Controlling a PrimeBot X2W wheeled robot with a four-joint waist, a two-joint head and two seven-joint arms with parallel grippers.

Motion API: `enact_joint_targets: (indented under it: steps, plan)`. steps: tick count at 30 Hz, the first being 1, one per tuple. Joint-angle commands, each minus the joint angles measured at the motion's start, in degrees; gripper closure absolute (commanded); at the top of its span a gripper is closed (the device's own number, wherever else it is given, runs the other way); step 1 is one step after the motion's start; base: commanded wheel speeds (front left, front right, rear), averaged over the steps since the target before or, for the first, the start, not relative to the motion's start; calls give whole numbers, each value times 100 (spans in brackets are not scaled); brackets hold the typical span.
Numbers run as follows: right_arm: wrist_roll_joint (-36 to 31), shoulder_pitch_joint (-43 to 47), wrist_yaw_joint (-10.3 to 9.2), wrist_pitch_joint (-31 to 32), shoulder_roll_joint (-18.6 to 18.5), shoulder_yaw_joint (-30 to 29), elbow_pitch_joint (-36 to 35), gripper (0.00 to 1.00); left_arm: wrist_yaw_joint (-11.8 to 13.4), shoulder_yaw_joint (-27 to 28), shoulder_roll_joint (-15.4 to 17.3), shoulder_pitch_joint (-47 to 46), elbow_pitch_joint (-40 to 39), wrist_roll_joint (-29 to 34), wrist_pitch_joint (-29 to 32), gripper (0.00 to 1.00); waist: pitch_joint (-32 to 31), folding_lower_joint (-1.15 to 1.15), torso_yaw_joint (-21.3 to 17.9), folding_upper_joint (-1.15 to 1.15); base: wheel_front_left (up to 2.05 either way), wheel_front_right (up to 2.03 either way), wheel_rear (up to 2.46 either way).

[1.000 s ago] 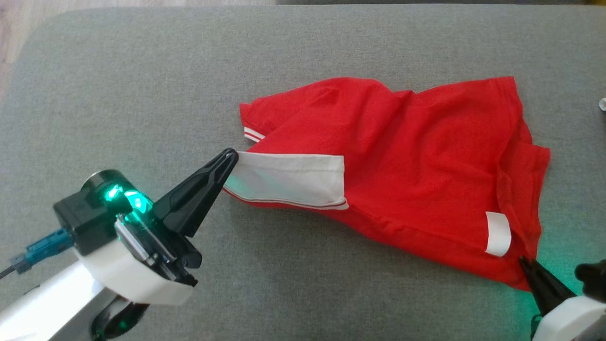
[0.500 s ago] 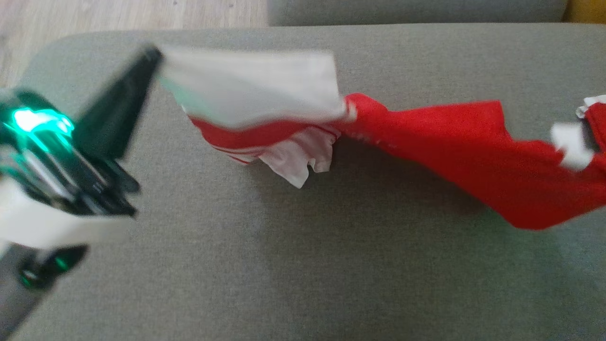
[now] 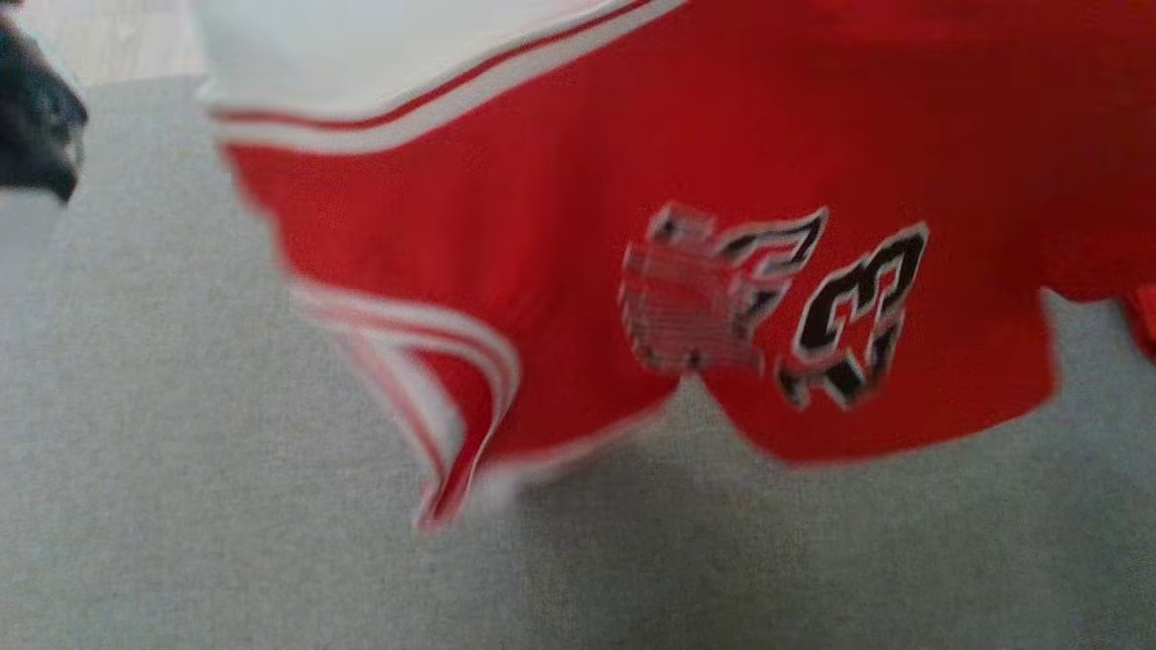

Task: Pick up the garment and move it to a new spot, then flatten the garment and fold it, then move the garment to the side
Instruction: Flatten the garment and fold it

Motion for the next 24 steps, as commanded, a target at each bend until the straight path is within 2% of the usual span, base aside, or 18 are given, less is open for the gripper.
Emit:
enact_joint_targets:
  steps: [1,5,10,14,19,22,24]
  plan:
    - [-56,-228,37,44,-239,92,-61,100,-30,222,208,-175,45,-27,38,100,90,1,-43,0,0,0,0]
    - [-450,-1501,37,61,-220,808,575,100,-31,-127,80,-759,759,92,243,100,398,1,-134,0,0,0,0]
    - [-1317,-3368,37,-133,377,1749,1665,100,-31,-723,-228,-1753,2156,998,285,100,976,1,-160,0,0,0,0]
    - [-2126,-4727,37,-795,803,2227,2618,100,-24,-961,-857,-2651,3422,1843,-86,100,1408,1,-63,0,0,0,0]
    - [-2882,-5906,37,-2109,847,2565,3526,100,323,-717,-1603,-3636,4595,2656,-811,100,1734,1,69,0,0,0,0]
    - [-3105,-6127,37,-2698,760,2773,3932,100,184,-560,-1863,-3717,4793,2760,-886,100,1782,1,136,0,0,0,0]
    - [-3072,-6054,37,-2858,687,2960,4157,100,58,-486,-1908,-3530,4659,2779,-891,100,1806,1,181,0,0,0,0]
